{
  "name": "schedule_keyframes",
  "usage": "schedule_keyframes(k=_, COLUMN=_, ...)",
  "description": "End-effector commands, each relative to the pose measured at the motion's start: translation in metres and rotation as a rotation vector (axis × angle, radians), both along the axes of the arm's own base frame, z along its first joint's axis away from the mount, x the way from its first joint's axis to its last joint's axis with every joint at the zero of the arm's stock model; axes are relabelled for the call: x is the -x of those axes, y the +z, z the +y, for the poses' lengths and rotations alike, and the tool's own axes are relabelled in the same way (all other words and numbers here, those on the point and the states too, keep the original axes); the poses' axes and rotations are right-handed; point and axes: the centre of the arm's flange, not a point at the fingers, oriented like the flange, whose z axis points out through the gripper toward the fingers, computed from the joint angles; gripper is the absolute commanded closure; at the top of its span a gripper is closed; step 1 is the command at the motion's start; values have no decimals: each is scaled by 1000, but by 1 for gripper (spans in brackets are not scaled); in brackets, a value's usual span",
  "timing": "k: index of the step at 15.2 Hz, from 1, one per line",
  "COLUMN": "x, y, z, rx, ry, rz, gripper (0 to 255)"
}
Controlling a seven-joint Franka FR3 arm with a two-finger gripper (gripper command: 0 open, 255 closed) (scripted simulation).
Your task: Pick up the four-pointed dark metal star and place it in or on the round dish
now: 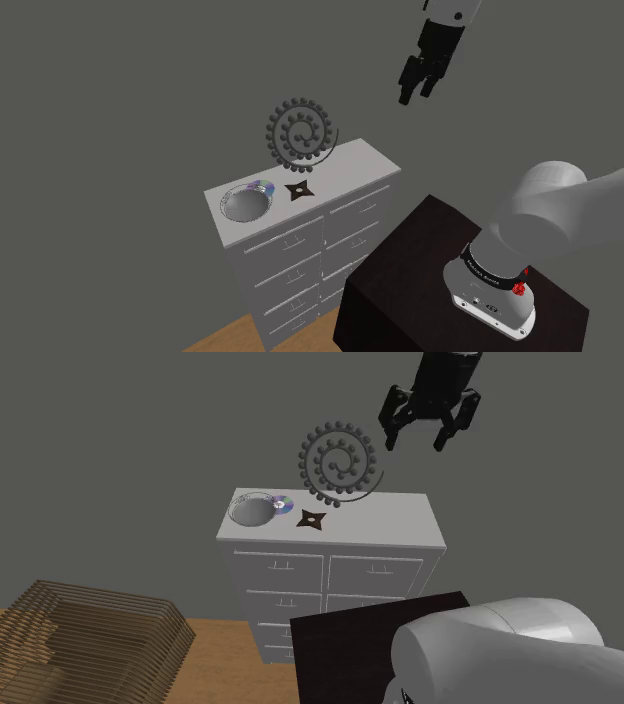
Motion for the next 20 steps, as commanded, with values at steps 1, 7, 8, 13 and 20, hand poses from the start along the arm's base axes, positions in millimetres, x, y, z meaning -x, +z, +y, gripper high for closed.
schedule_keyframes(k=1, x=0, y=0, z=0, rx=0, ry=0, rz=0, gripper=0)
schedule_keyframes(k=7, x=-45, y=-59, z=33, rx=9, ry=-53, rz=14, gripper=0)
schedule_keyframes(k=8, x=-52, y=-68, z=38, rx=11, ry=-62, rz=17, gripper=0)
schedule_keyframes(k=13, x=-90, y=-118, z=63, rx=19, ry=-106, rz=29, gripper=0)
schedule_keyframes(k=20, x=-144, y=-189, z=95, rx=30, ry=-168, rz=45, gripper=0)
